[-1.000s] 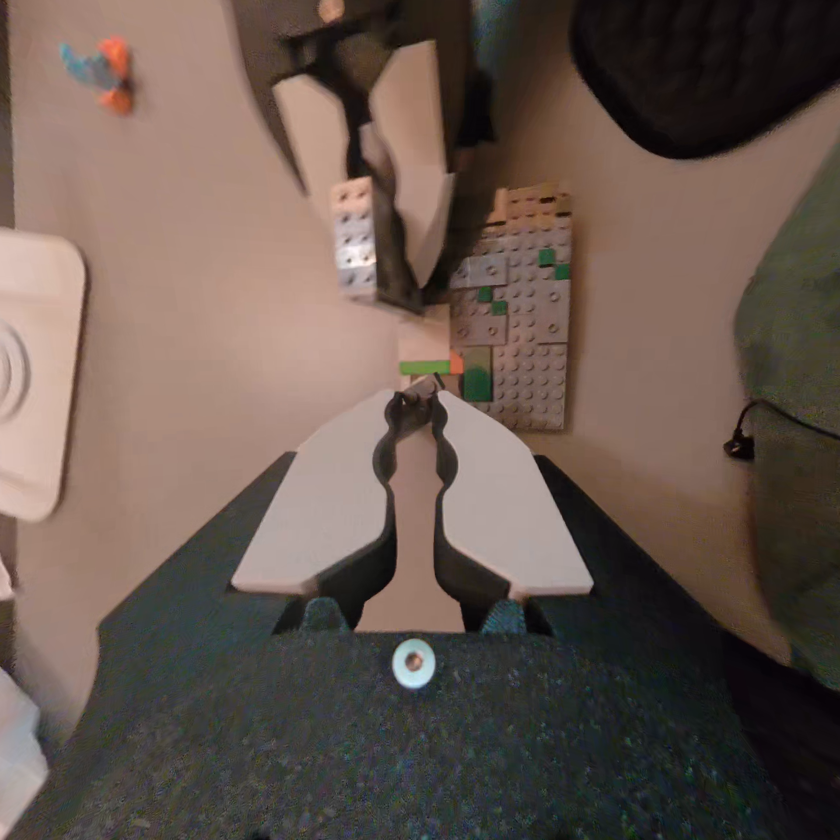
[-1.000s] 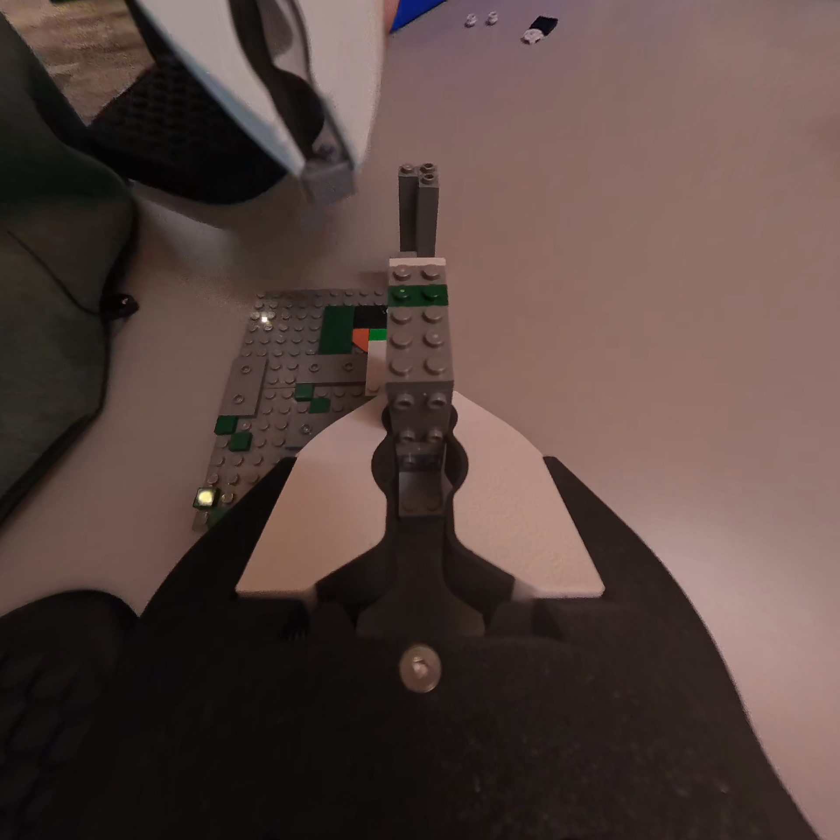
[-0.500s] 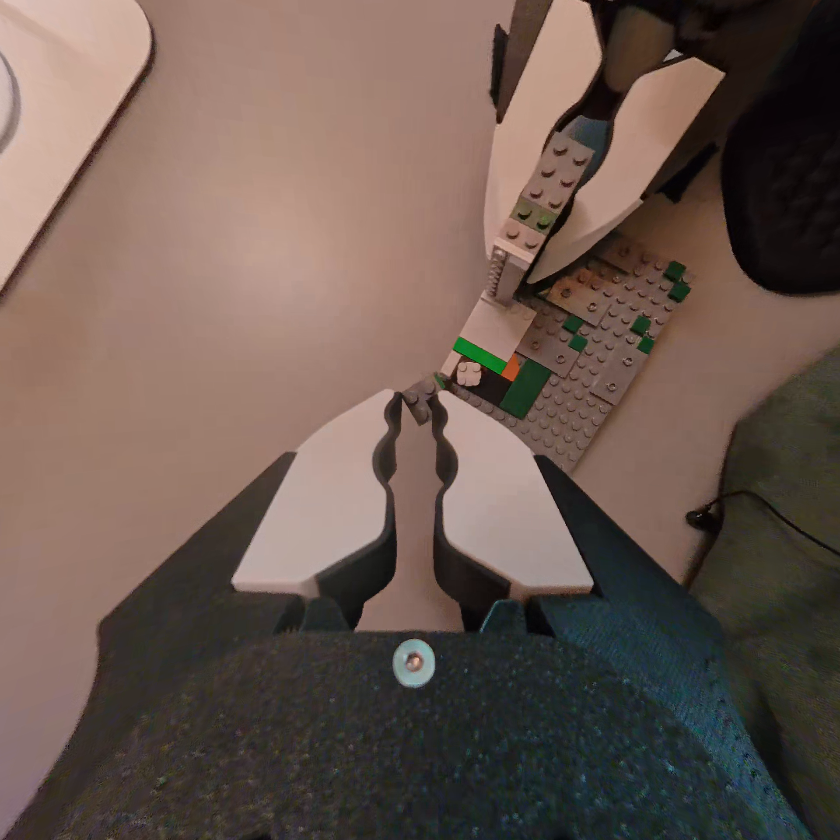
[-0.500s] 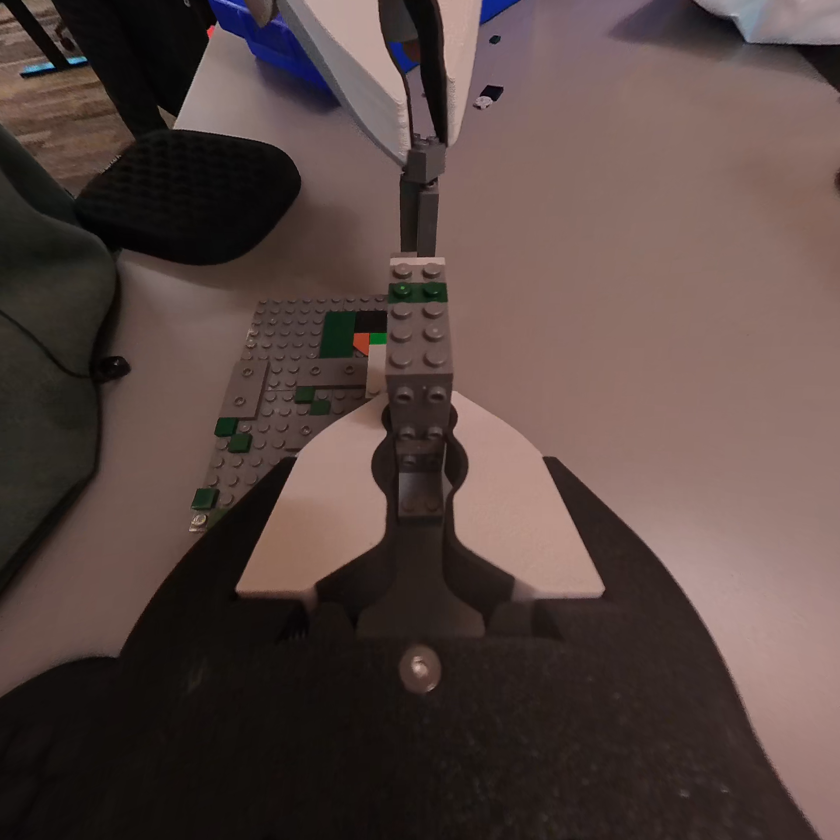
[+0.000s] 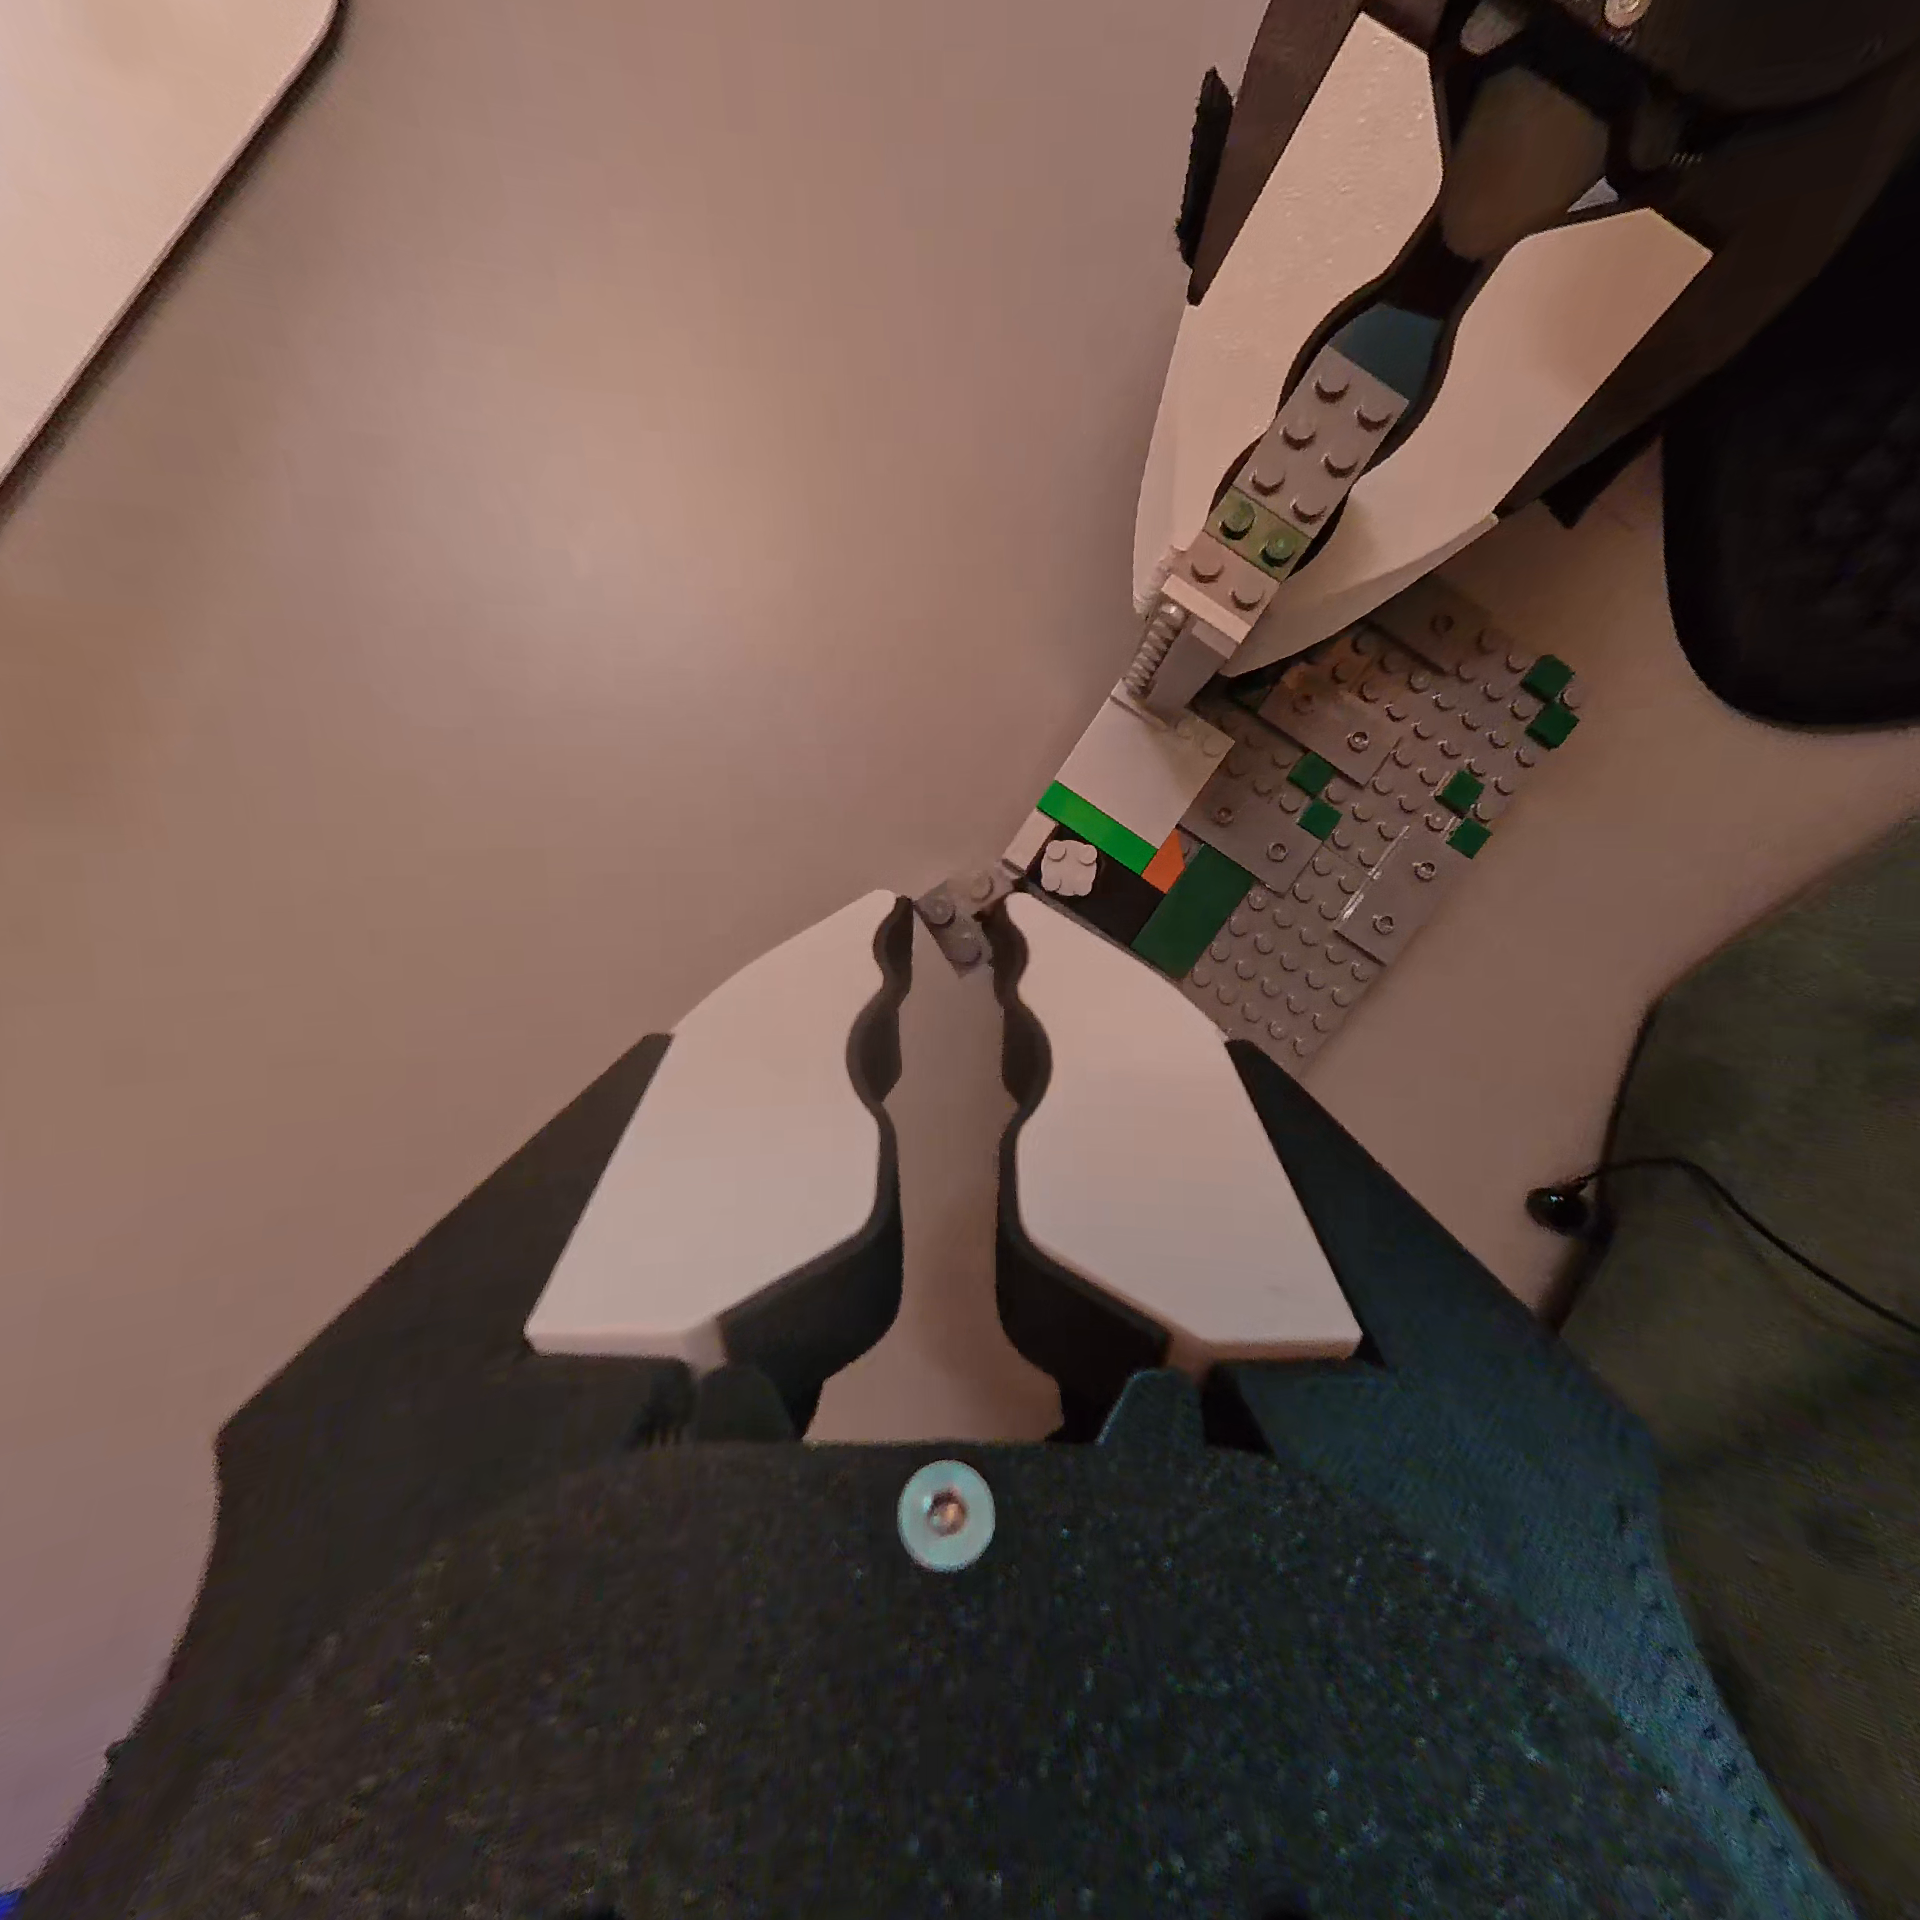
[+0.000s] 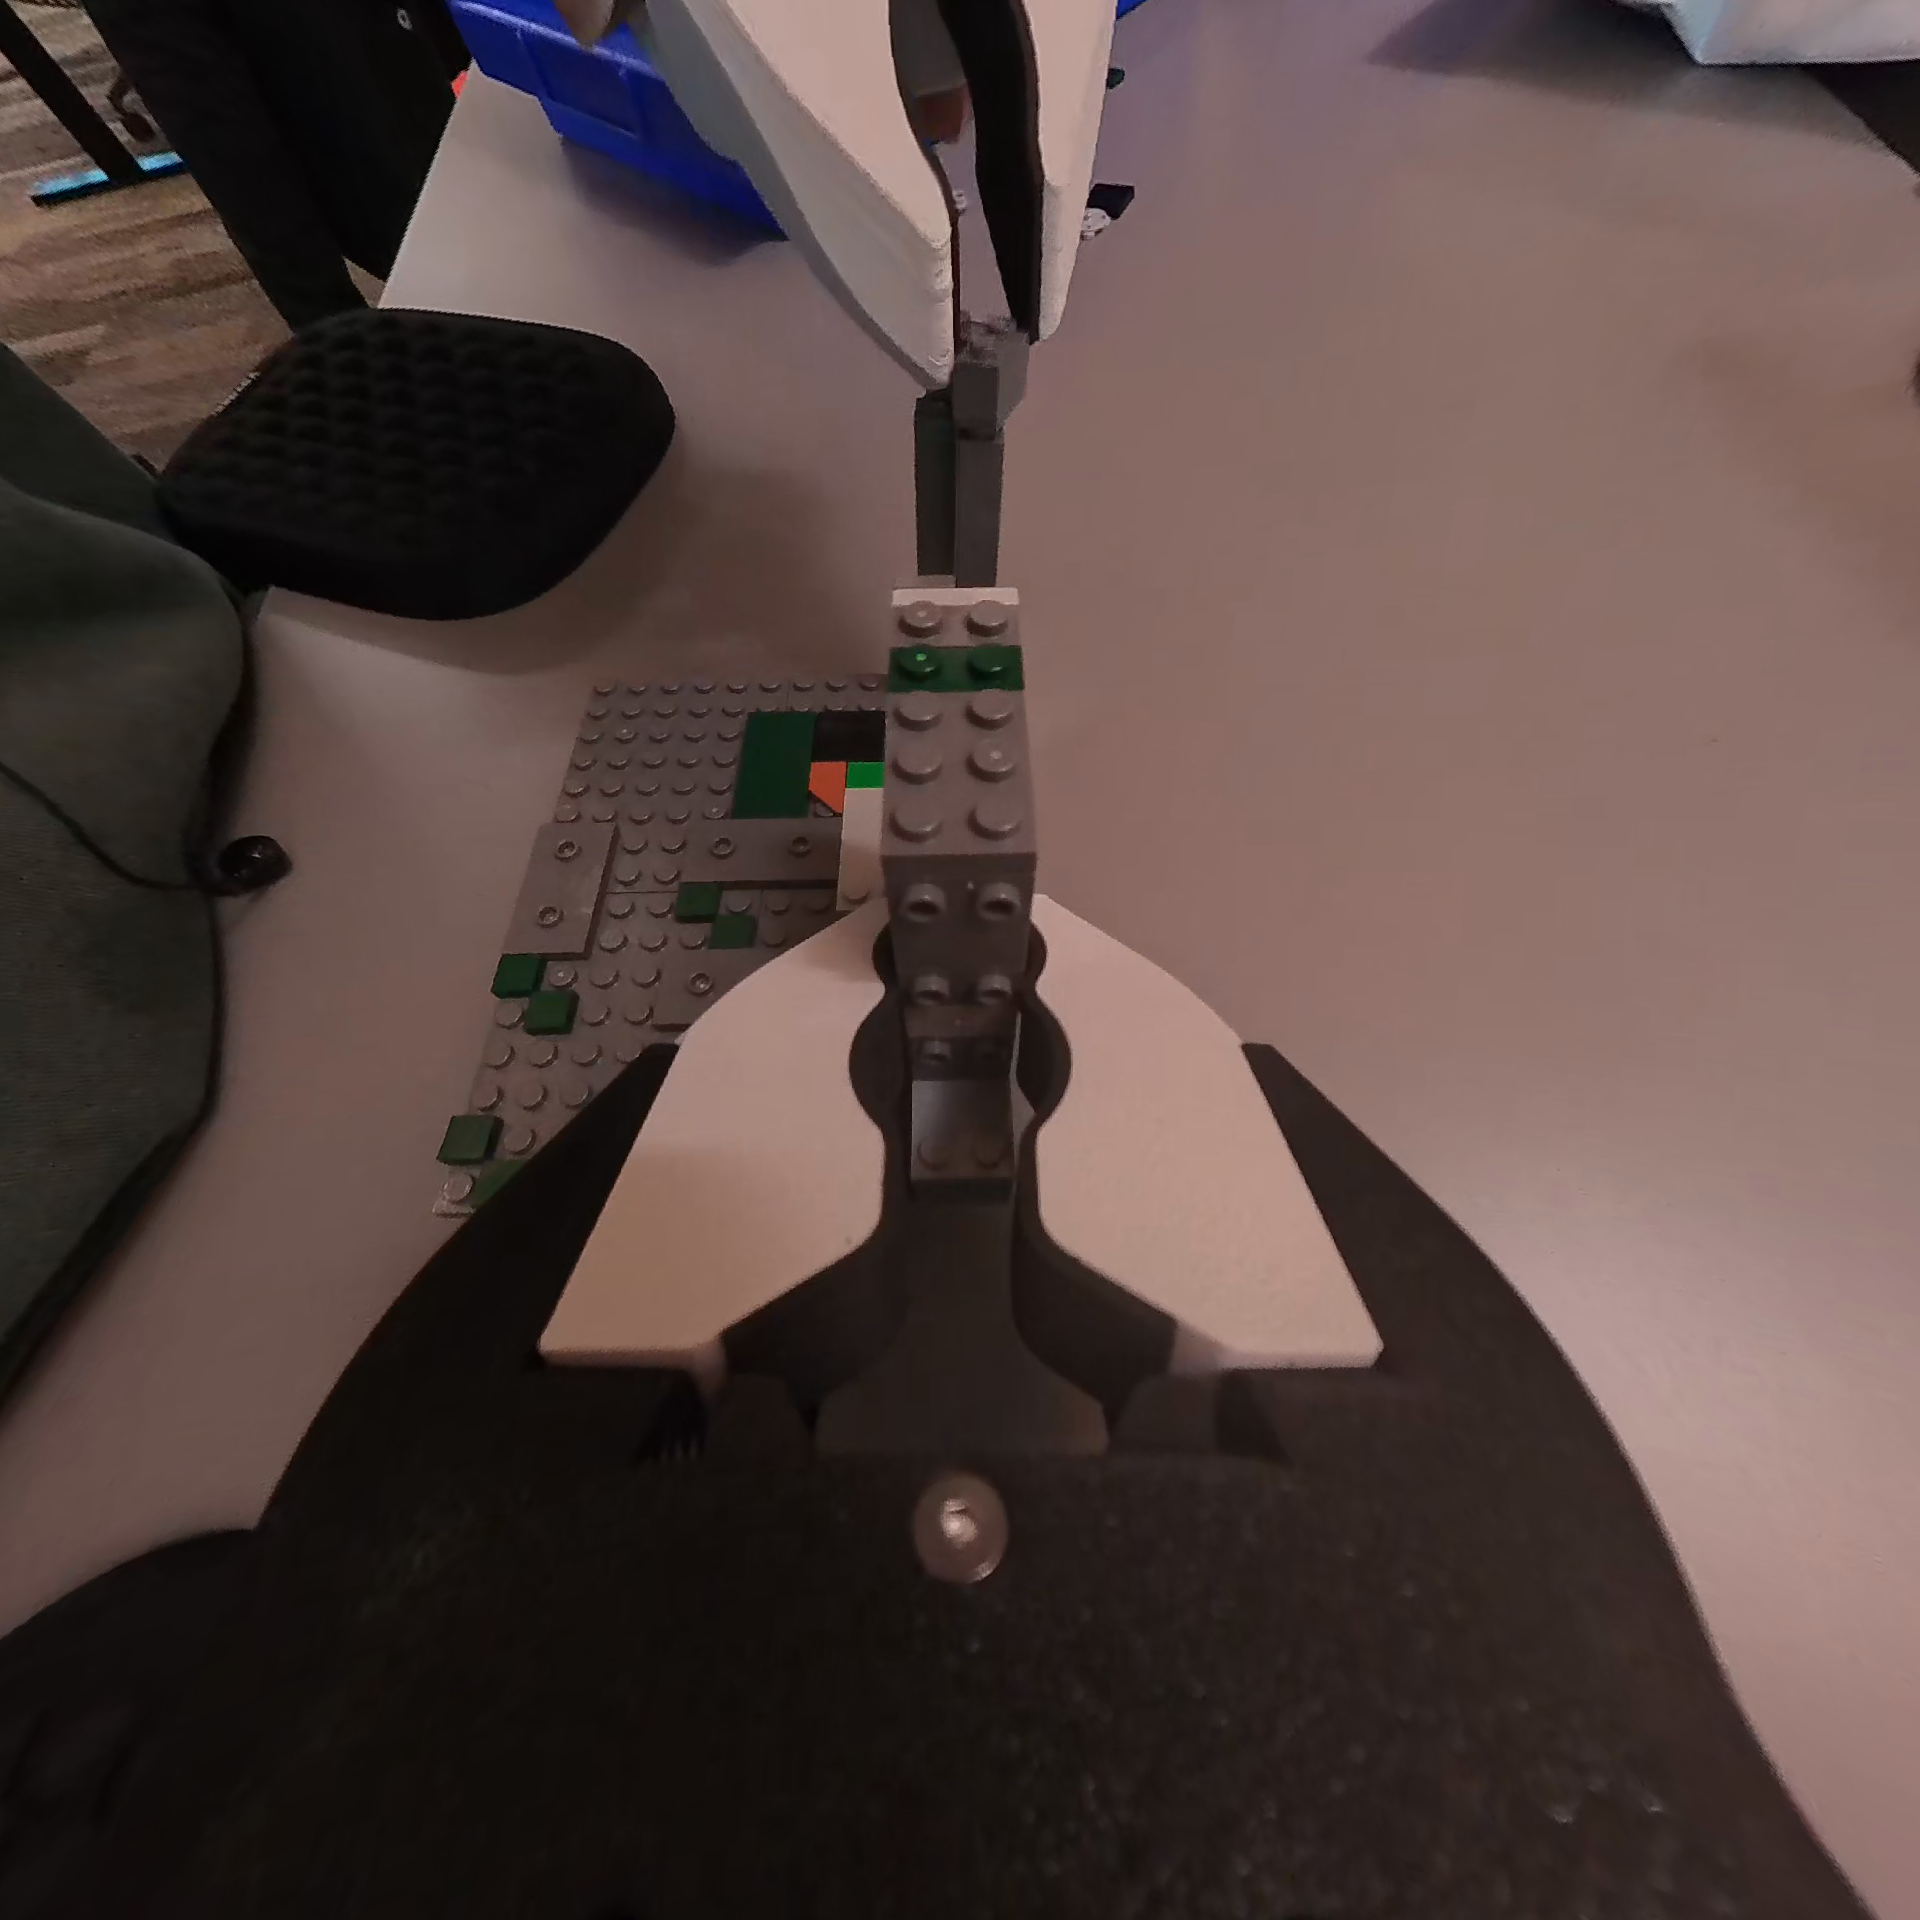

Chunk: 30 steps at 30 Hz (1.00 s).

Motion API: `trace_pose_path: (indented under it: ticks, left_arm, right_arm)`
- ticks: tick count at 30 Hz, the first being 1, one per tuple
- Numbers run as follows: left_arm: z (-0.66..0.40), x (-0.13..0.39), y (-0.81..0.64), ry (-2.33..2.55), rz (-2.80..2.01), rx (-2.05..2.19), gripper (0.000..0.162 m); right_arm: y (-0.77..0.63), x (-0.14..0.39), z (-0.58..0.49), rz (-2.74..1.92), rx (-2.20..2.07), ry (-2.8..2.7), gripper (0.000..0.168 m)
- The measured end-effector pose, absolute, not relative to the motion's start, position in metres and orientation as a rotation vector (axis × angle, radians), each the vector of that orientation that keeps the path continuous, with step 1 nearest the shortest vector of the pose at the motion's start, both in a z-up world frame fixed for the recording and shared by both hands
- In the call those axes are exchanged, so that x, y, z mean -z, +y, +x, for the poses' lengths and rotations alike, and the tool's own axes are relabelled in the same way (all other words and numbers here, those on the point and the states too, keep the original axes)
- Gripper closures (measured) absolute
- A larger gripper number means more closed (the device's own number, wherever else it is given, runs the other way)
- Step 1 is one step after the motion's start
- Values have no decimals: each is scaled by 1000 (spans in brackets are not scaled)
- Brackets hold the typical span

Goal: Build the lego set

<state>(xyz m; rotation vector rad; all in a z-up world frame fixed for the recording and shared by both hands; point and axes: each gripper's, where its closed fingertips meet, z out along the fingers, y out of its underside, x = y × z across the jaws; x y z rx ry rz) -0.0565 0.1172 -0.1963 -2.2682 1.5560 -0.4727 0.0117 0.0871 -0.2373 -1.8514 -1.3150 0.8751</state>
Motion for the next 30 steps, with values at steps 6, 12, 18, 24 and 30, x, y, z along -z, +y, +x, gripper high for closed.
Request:
trace_pose_path:
  ticks: [6,12,18,24,30]
  left_arm:
    - [-57,196,114,1561,-2265,483,143]
    - [-58,191,107,1616,-2213,501,136]
    - [-60,189,100,1696,-2129,543,130]
    - [-61,186,98,1704,-2092,548,129]
    - [-56,178,96,1695,-2054,545,128]
  right_arm:
    - [86,237,11,-1844,-881,-1317,152]
    - [87,236,11,-1823,-882,-1320,152]
    - [86,234,11,-1800,-891,-1324,152]
    - [84,232,10,-1783,-902,-1327,152]
    - [83,227,10,-1751,-913,-1324,152]
